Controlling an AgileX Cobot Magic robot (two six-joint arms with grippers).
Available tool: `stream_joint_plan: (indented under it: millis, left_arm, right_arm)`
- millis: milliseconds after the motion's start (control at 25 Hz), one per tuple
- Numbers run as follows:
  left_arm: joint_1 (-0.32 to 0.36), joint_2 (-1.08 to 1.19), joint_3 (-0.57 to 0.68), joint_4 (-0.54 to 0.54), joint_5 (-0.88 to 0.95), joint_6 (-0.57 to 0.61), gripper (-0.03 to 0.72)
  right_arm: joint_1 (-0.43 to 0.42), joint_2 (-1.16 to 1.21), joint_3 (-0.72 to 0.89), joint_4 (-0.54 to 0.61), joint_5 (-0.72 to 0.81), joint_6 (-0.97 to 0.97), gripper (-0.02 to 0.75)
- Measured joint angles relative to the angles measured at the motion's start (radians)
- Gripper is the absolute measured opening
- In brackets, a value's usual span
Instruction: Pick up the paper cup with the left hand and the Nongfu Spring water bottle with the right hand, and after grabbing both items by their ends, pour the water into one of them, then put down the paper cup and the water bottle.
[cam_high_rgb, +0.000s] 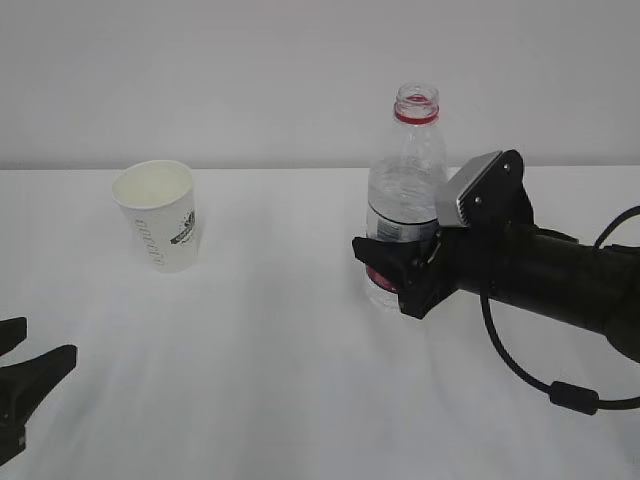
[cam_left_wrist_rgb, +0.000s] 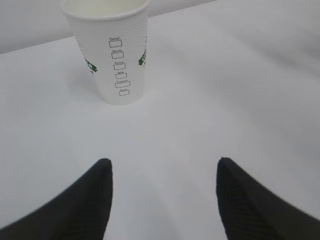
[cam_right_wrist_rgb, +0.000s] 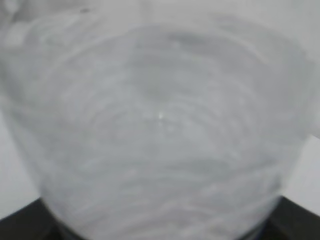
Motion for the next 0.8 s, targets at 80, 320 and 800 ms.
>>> stream_joint_plan:
  millis: [80, 320, 800]
  left_arm:
    - [0.000, 0.000, 0.000, 0.000, 0.000, 0.000, 0.475]
    - [0.000, 0.000, 0.000, 0.000, 0.000, 0.000, 0.474]
    - [0.000, 0.000, 0.000, -0.002, 0.000, 0.000, 0.468]
  right_arm:
    - [0.000, 0.000, 0.014, 0.024, 0.002, -0.019, 0.503]
    - [0.000, -0.039, 0.090, 0.144, 0.006, -0.117, 0.503]
    - [0.000, -0.088, 0.242, 0.419, -0.103, -0.205, 0.503]
